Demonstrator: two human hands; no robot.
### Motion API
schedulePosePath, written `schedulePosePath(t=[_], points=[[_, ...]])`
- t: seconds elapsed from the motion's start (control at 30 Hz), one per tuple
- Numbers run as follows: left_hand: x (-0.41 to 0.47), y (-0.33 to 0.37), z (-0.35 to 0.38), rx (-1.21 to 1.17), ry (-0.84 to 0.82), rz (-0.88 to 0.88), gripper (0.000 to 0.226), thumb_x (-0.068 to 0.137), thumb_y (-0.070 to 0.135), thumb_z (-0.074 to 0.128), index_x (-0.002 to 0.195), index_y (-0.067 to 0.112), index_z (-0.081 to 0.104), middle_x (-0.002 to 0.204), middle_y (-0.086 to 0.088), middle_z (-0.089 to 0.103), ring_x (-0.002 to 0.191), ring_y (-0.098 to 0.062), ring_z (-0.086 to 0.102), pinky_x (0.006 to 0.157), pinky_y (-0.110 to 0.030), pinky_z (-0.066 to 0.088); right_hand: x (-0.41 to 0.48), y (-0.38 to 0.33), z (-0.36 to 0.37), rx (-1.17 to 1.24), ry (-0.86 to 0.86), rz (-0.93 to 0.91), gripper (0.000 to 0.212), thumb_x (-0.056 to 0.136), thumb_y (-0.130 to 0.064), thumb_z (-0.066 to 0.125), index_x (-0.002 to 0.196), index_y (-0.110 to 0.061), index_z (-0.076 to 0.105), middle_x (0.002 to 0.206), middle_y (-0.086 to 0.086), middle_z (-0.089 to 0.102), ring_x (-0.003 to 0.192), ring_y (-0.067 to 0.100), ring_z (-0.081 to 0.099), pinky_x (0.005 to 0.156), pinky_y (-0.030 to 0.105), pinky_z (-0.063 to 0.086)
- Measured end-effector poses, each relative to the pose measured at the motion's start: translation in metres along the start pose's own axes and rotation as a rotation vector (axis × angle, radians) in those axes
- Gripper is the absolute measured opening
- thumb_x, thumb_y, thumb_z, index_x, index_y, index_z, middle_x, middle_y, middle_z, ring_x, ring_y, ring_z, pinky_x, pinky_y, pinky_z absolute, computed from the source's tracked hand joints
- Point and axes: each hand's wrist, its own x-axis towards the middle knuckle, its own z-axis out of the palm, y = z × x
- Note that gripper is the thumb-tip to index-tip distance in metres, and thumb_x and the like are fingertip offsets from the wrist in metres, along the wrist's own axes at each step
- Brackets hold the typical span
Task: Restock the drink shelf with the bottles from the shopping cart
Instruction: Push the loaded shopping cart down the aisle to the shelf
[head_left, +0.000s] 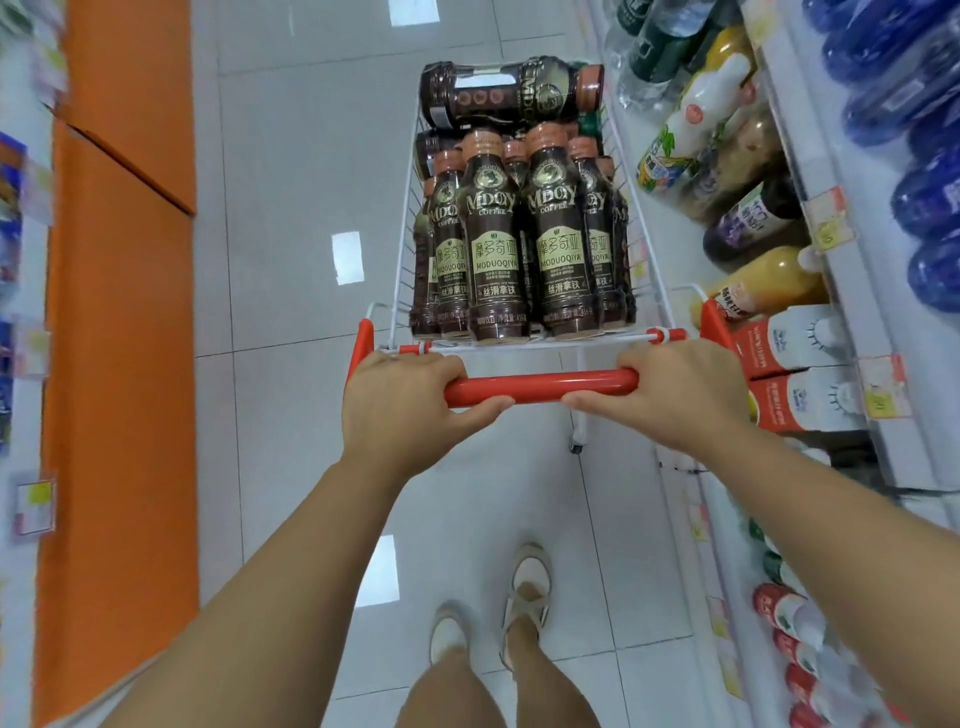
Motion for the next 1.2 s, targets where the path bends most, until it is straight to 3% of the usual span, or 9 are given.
schedulePosePath(t=[0.17,0.4,0.57,0.87,1.07,1.2], points=[[0.061,-0.006,-0.006,0.003,-0.006,-0.018,0.057,0.074,0.078,0.032,0.059,0.027,0.054,0.047,0.013,0.029,0.05,-0.012,0.039,0.064,-0.026,0.028,0.055,0.019,-0.021,-0.019,-0.016,-0.002,0.077,0.055,-0.092,0.018,0.06,-0.025,0.055,0.054,-0.009,0.048,0.063,0.016,0.047,0.054,0.026,0.03],[0.138,-0.009,-0.016,-0.015,-0.109,-0.011,0.055,0.078,0.078,0.034,0.069,0.029,0.057,0.057,0.013,0.04,0.058,-0.01,0.043,0.074,-0.027,0.033,0.125,0.047,-0.048,-0.008,-0.035,-0.012,0.075,0.055,-0.093,0.016,0.055,-0.026,0.05,0.052,-0.009,0.049,0.062,0.016,0.05,0.051,0.025,0.029],[0.188,-0.007,-0.019,-0.031,-0.12,-0.026,0.054,0.079,0.076,0.034,0.071,0.027,0.057,0.062,0.011,0.045,0.061,-0.013,0.043,0.078,-0.031,0.036,0.172,0.072,-0.062,0.0,-0.028,-0.016,0.079,0.052,-0.094,0.012,0.06,-0.026,0.053,0.059,-0.008,0.054,0.066,0.017,0.055,0.058,0.026,0.044],[0.263,0.007,-0.028,-0.021,-0.206,-0.085,0.054,0.078,0.078,0.031,0.075,0.031,0.057,0.066,0.013,0.05,0.067,-0.011,0.052,0.078,-0.029,0.035,0.241,0.117,-0.083,-0.025,-0.077,-0.033,0.088,0.048,-0.098,0.006,0.06,-0.027,0.055,0.059,-0.008,0.054,0.063,0.016,0.055,0.057,0.026,0.048],[0.299,0.021,-0.04,-0.131,-0.292,-0.169,0.048,0.081,0.074,0.035,0.082,0.032,0.059,0.072,0.012,0.058,0.071,-0.009,0.055,0.07,-0.027,0.031,0.271,0.144,-0.101,0.063,-0.167,-0.002,0.084,0.044,-0.099,0.016,0.065,-0.027,0.054,0.06,-0.009,0.058,0.062,0.013,0.056,0.056,0.025,0.043],[0.335,0.024,-0.046,-0.426,-0.28,-0.385,0.037,0.086,0.06,0.047,0.108,0.033,0.057,0.101,0.016,0.06,0.094,-0.007,0.057,0.073,-0.029,0.042,0.286,0.156,-0.116,0.393,-0.23,0.114,0.065,0.059,-0.087,0.041,0.088,-0.032,0.059,0.085,-0.014,0.062,0.081,0.011,0.058,0.072,0.032,0.049]])
